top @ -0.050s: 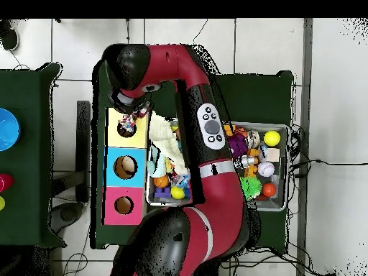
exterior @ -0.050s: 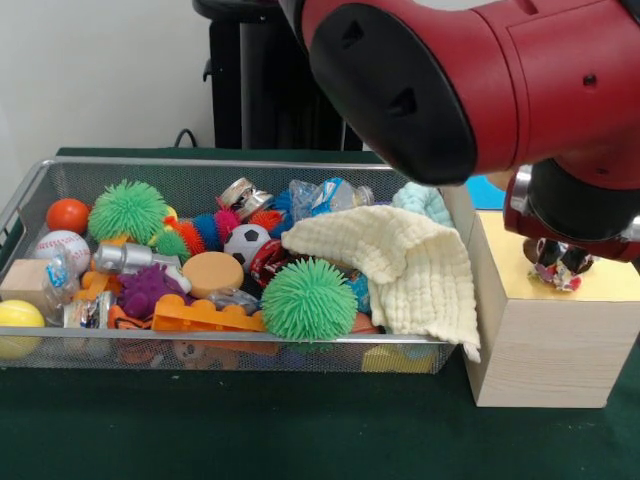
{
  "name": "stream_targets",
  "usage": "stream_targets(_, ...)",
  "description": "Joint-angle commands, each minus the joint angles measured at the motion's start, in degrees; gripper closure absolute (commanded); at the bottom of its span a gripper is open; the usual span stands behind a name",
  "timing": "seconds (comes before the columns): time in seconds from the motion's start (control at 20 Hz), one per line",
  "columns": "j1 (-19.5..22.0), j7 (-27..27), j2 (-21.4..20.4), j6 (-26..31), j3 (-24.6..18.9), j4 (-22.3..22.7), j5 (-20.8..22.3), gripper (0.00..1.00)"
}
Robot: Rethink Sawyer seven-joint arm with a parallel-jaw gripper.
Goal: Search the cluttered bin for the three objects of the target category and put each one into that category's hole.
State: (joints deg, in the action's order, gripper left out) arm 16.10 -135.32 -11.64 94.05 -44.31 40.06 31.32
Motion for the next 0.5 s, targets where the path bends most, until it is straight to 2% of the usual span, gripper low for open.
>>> stream_targets(0.05, 0.4, -11.8, 0.4, -4.7, 5.9, 3.4, -2.8, 1.0)
stream_targets(0.4, -0.2, -10.2, 0.1, -3.6, 8.7, 2.5, -4.0, 1.0)
stream_targets(0.5, 0.0, -10.0, -0.8, -4.3, 9.7, 3.9, -4.7, 1.0)
